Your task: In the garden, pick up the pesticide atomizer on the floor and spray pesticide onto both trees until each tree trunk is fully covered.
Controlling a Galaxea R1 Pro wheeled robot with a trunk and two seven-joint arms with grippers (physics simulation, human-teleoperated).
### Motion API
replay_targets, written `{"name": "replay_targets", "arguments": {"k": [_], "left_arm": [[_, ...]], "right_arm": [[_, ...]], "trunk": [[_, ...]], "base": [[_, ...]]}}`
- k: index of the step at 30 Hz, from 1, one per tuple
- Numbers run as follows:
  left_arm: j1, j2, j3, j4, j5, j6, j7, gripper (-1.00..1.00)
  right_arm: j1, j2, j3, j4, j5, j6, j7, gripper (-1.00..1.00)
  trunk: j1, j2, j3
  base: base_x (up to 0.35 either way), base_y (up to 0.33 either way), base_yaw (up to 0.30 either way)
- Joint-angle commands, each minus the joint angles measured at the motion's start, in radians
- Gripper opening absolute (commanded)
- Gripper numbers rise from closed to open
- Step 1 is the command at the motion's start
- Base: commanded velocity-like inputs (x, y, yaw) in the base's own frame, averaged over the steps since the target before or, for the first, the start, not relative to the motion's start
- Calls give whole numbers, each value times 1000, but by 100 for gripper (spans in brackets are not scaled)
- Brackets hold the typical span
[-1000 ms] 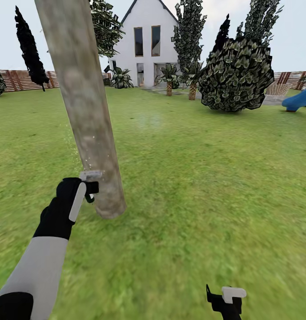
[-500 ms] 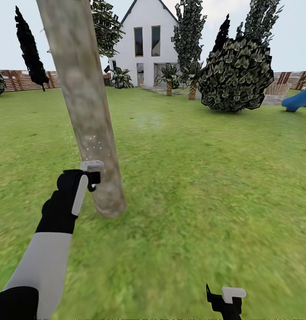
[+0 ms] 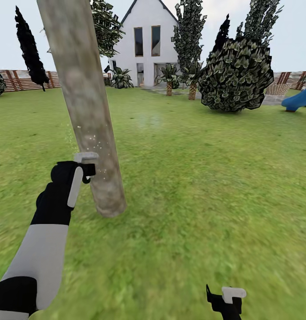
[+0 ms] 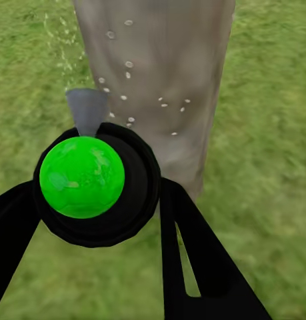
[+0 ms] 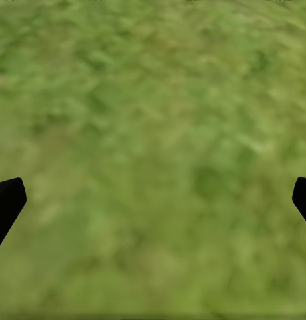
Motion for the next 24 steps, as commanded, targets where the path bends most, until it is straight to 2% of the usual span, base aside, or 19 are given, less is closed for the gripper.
{"name": "replay_targets", "arguments": {"k": [1,2,5,6,7,9,12,15,20,22,24], "left_arm": [[-1,-6,-2,0,-3,0,0,-100],[-3,-11,-5,0,-3,0,0,-100],[-1,5,1,0,-2,0,0,-100],[2,15,2,0,-2,0,0,-100],[8,42,2,0,-1,0,-1,-100],[11,65,2,1,0,0,-2,-100],[13,72,-3,1,0,0,-3,-100],[23,67,-9,3,2,0,-3,-100],[155,51,-14,12,4,-14,-1,-100],[226,27,-41,12,0,-21,4,-100],[275,21,-49,25,3,-75,7,-100]], "right_arm": [[-1,0,0,0,0,0,0,100],[0,0,0,0,0,0,0,100],[0,0,0,0,0,0,0,100],[0,0,0,0,0,0,0,100],[0,0,0,0,0,0,0,100],[0,0,0,0,0,0,0,100],[-1,0,0,0,0,0,0,100],[0,0,0,0,0,0,0,100],[0,0,0,0,0,0,0,100],[0,0,0,0,0,0,0,100],[-1,0,0,0,0,0,0,100]], "trunk": [[0,0,0],[0,0,0],[0,0,0],[0,0,0],[0,0,0],[0,0,0],[0,0,0],[0,0,0],[0,0,0],[0,0,0],[0,0,0]], "base": [[0,0,0],[0,0,0],[0,0,0],[0,0,0],[0,0,0],[0,0,0],[0,0,0],[0,0,0],[0,0,0],[0,0,0],[0,0,0]]}}
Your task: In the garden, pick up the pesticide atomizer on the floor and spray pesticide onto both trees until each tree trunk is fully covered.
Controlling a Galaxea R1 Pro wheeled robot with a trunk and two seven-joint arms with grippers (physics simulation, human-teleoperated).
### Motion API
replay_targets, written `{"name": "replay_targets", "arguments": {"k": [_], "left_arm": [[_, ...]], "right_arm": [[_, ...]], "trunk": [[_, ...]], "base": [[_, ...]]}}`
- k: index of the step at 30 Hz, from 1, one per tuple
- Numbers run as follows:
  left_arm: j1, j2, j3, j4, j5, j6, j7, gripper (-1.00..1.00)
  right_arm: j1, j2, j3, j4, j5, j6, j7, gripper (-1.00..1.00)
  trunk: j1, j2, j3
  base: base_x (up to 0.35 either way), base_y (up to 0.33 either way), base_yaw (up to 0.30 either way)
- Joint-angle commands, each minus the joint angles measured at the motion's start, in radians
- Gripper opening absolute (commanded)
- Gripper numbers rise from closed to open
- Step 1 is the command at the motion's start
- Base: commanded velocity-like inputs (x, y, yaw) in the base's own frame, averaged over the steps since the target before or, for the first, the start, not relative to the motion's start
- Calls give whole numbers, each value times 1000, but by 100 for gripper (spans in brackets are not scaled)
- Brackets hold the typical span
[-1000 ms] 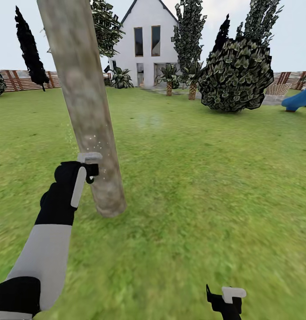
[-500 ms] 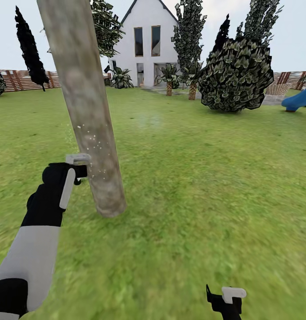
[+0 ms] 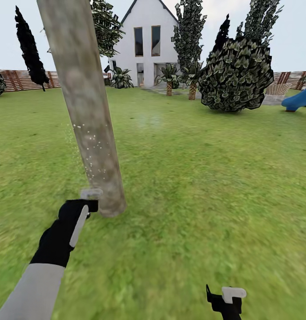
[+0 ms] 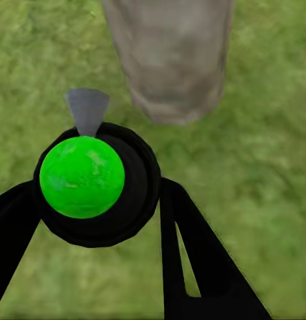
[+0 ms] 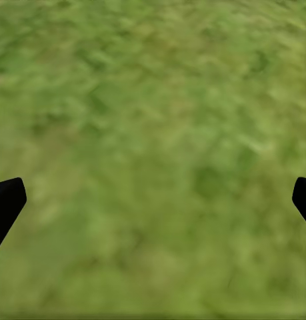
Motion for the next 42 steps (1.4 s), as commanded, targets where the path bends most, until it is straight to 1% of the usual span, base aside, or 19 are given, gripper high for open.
{"name": "replay_targets", "arguments": {"k": [1,2,3,4,6,7,8,9,12,20,24,33,42], "left_arm": [[8,-1,0,24,-3,-24,1,-100],[12,-3,2,75,-1,-55,1,-100],[15,-6,6,201,-1,-153,1,-100],[16,-7,7,234,-1,-186,2,-100],[16,-7,18,358,0,-296,14,-100],[16,-8,26,428,1,-342,31,-100],[16,-9,28,462,3,-361,52,-100],[16,-22,28,478,4,-373,81,-100],[16,-32,27,486,6,-376,92,-100],[16,-34,28,487,5,-378,97,-100],[16,-34,29,489,4,-378,98,-100],[16,-35,28,493,6,-381,98,-100],[16,-35,28,497,8,-381,98,-100]], "right_arm": [[0,0,0,0,0,0,0,100],[0,0,0,0,0,0,0,100],[0,0,0,0,0,0,1,100],[0,0,0,0,0,0,1,100],[0,0,0,0,0,0,1,100],[0,0,0,0,0,0,1,100],[1,-1,0,-1,0,0,1,100],[1,-1,0,-1,-1,0,1,100],[0,-3,0,-1,-2,0,2,100],[0,-1,0,-2,-3,1,3,100],[0,-3,0,-2,-3,0,0,100],[0,-2,0,-2,-3,0,-1,100],[1,-2,0,-2,-3,0,-1,100]], "trunk": [[0,0,0],[0,0,0],[0,0,0],[0,0,0],[0,0,0],[0,0,0],[0,0,0],[0,0,0],[0,0,0],[0,0,0],[0,0,0],[0,0,0],[0,0,0]], "base": [[0,0,0],[0,0,0],[0,0,0],[0,0,0],[0,0,0],[0,0,0],[0,0,0],[0,0,0],[0,0,0],[245,-59,0],[194,-214,0],[3,-274,260],[0,-275,20]]}}
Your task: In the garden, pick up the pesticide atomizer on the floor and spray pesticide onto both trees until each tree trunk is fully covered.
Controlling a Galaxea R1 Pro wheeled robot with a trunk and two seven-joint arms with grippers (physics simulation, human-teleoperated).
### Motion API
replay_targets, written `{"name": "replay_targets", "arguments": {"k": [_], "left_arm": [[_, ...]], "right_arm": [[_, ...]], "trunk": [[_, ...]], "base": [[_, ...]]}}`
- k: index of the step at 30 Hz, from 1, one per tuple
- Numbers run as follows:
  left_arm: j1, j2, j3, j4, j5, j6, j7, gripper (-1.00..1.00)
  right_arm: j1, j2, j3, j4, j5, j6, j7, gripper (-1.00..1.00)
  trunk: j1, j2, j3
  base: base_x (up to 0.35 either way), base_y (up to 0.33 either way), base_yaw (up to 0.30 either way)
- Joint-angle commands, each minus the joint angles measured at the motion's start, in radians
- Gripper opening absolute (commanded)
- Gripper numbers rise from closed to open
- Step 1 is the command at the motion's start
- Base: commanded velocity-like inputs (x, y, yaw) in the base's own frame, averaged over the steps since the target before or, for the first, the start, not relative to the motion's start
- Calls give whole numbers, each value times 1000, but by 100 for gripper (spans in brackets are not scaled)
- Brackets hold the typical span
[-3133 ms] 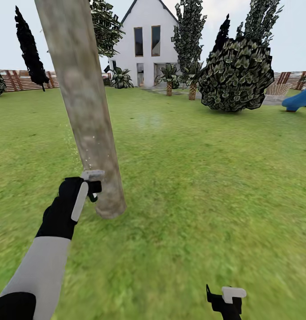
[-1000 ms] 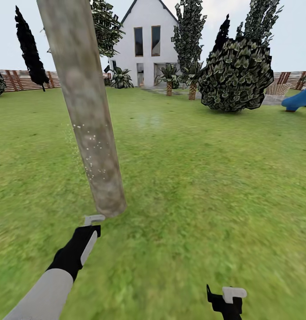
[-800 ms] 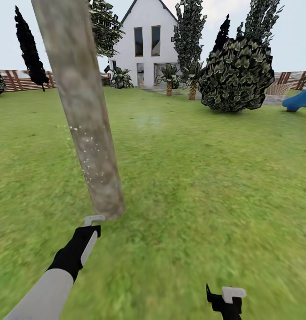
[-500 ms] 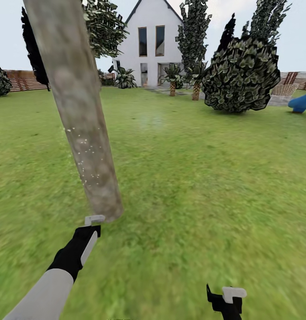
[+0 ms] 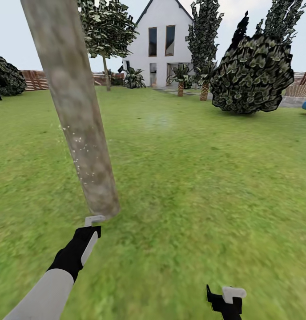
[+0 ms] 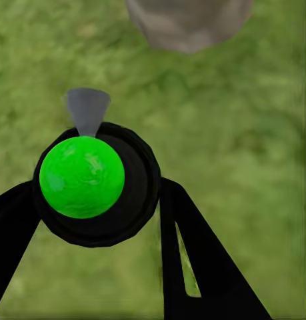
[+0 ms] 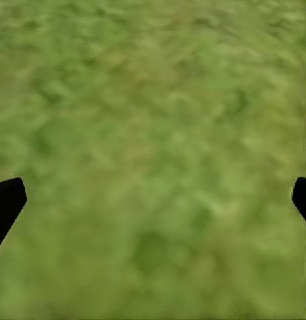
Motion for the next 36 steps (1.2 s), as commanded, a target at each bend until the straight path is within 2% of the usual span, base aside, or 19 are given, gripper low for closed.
{"name": "replay_targets", "arguments": {"k": [1,8,10,13,25,36], "left_arm": [[0,0,0,0,-1,0,0,-100],[0,-1,0,0,-1,0,0,-100],[0,-13,0,0,-2,-1,0,-100],[0,-21,0,1,-2,-1,0,-100],[0,-19,1,0,-4,-2,0,-100],[0,-20,1,0,-4,-3,0,-100]], "right_arm": [[-1,0,0,0,0,0,-1,100],[-1,2,0,0,0,0,-1,100],[-1,2,0,0,0,0,-1,100],[-1,2,0,0,0,0,-1,100],[-1,2,0,0,0,0,-1,100],[-1,2,0,0,0,0,0,100]], "trunk": [[0,0,0],[0,0,0],[0,0,0],[0,0,0],[0,0,0],[0,0,0]], "base": [[0,-275,0],[67,-275,16],[82,-275,130],[83,-275,225],[133,-256,267],[240,-192,19]]}}
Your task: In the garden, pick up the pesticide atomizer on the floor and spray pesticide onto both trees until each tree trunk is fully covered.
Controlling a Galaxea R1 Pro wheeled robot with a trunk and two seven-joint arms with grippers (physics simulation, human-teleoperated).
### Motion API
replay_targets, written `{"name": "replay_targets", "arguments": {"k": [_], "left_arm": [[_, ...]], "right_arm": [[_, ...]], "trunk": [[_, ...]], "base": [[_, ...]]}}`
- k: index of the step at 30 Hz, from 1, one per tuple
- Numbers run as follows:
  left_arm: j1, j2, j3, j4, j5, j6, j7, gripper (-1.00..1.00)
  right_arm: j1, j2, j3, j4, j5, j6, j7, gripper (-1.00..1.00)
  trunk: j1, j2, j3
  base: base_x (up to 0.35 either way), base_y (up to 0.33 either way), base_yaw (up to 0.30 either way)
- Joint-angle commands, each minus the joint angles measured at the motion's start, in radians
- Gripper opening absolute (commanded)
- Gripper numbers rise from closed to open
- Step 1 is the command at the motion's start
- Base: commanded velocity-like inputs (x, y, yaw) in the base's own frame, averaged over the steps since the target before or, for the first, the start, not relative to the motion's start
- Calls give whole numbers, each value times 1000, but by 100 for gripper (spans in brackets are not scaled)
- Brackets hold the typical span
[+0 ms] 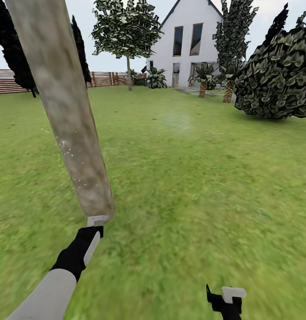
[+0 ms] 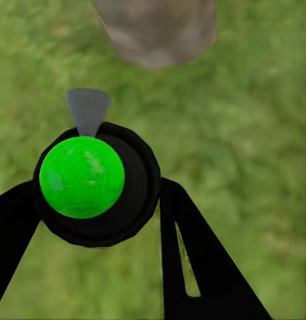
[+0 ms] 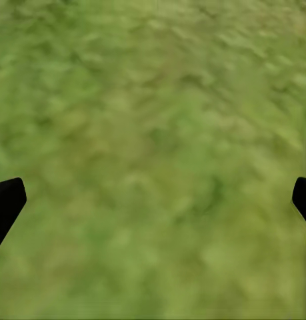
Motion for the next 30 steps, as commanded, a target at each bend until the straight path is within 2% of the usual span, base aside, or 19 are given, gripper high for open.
{"name": "replay_targets", "arguments": {"k": [1,19,30], "left_arm": [[0,0,0,0,-1,0,0,-100],[0,0,0,0,-1,0,0,-100],[0,0,0,0,1,0,0,-100]], "right_arm": [[0,1,0,0,0,0,0,100],[0,2,0,0,1,0,0,100],[0,2,0,0,2,0,0,100]], "trunk": [[0,0,0],[0,0,0],[0,0,0]], "base": [[241,-191,53],[203,-214,259],[167,-235,38]]}}
